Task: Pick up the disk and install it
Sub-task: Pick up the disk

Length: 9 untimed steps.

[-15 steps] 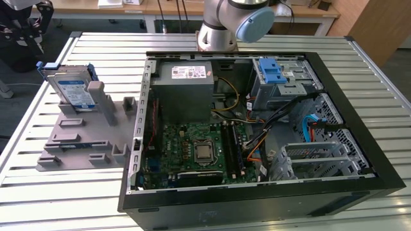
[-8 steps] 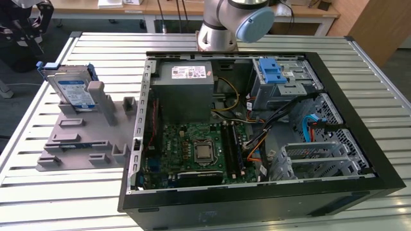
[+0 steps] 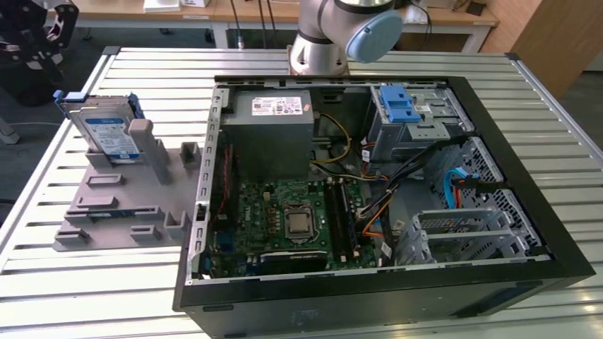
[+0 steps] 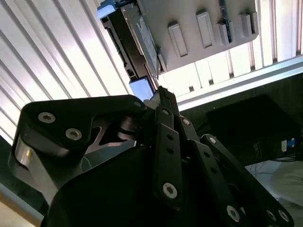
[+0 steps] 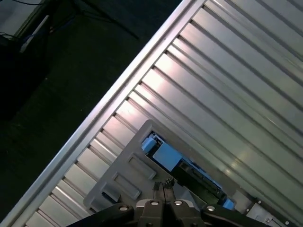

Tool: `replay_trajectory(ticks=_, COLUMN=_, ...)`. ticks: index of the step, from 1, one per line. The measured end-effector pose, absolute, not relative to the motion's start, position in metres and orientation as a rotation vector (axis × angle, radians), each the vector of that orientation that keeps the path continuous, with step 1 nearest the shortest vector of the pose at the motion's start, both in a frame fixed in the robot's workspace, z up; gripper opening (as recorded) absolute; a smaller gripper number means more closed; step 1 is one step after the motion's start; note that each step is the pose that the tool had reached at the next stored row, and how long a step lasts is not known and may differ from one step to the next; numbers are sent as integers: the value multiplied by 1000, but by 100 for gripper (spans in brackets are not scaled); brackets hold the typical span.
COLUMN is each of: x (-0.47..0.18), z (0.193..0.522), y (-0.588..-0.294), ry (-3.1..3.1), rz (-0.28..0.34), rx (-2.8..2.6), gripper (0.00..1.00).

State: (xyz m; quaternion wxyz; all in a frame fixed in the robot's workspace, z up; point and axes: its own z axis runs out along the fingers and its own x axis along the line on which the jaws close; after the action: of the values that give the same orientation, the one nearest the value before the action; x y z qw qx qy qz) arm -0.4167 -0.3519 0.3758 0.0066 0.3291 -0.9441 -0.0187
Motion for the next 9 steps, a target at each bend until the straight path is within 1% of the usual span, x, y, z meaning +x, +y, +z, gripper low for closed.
replay_trajectory(ticks=9, x=-417, z=375, y=-352, ry=-2864, rz=-56, rx=1254, gripper=11)
